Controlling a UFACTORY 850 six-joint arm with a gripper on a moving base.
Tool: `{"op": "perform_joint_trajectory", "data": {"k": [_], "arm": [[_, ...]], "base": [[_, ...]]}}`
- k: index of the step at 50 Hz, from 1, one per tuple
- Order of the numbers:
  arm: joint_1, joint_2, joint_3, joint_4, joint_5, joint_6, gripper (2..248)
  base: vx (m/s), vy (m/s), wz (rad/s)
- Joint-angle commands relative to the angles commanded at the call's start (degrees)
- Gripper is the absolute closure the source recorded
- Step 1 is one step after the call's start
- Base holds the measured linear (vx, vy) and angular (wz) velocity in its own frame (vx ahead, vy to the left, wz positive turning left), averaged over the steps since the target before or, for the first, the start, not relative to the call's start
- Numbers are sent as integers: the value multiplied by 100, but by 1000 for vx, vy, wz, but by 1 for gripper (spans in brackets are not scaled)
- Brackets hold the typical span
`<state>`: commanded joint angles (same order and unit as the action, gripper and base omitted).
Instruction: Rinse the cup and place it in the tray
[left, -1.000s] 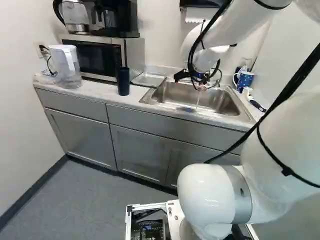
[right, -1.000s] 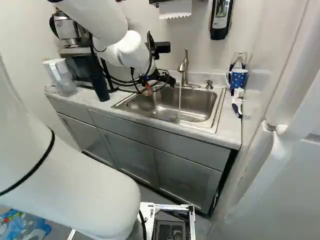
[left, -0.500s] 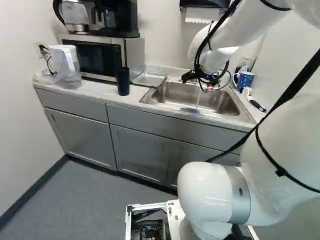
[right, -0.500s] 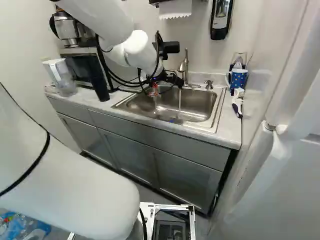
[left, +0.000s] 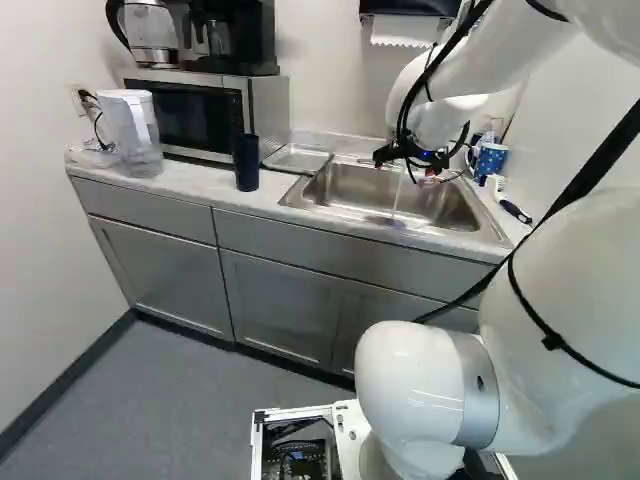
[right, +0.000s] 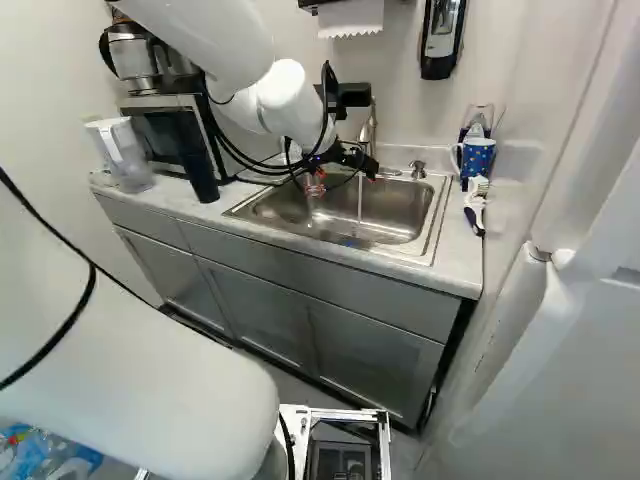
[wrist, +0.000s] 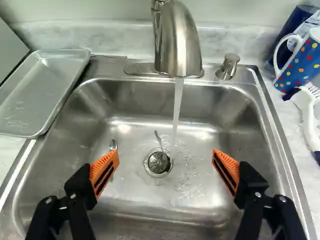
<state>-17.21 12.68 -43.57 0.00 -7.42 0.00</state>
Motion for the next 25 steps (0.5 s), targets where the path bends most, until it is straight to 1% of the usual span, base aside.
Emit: {"op": "perform_joint_trajectory", "data": {"k": [10,25], "arm": [[35,15,13,0,0,0,3],[315,63,55,0,0,0,3]], "base": [[0,0,0],[0,0,0]]}}
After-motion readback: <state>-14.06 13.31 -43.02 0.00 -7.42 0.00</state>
